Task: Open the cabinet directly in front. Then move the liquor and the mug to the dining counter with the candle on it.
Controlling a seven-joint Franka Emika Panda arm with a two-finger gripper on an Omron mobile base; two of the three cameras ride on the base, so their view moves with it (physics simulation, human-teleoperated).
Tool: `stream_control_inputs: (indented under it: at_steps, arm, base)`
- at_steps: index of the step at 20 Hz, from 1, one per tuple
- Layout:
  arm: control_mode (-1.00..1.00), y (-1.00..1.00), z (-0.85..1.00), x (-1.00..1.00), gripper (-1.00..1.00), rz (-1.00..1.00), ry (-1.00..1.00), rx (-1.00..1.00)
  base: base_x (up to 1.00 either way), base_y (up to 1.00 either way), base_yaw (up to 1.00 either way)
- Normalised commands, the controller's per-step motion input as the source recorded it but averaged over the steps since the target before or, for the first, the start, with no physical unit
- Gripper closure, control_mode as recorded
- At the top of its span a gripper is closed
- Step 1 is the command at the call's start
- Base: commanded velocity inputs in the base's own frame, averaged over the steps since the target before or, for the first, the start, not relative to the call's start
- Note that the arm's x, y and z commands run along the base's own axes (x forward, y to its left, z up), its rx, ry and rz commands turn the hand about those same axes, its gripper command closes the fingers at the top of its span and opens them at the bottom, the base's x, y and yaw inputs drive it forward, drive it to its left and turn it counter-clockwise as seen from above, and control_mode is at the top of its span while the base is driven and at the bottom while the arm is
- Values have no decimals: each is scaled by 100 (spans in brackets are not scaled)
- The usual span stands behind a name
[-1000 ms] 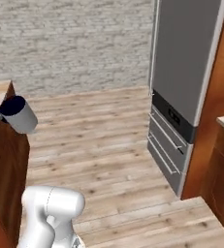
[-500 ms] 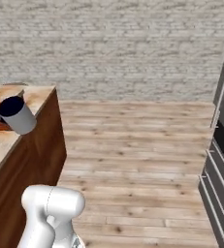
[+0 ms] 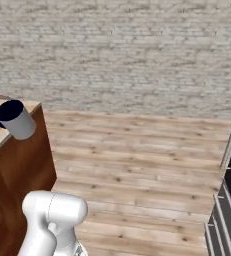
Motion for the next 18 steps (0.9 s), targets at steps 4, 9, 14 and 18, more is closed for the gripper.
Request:
stream_control_inputs:
  at_steps: [4,9,14,18]
  arm:
    - [100,0,0,0,100,0,0,0]
    - [100,0,0,0,100,0,0,0]
    - [100,0,0,0,100,0,0,0]
    - [100,0,0,0,100,0,0,0]
  base:
    - [100,-23,23]
    - [100,-17,22]
    - [100,-11,21]
    - [100,-22,19]
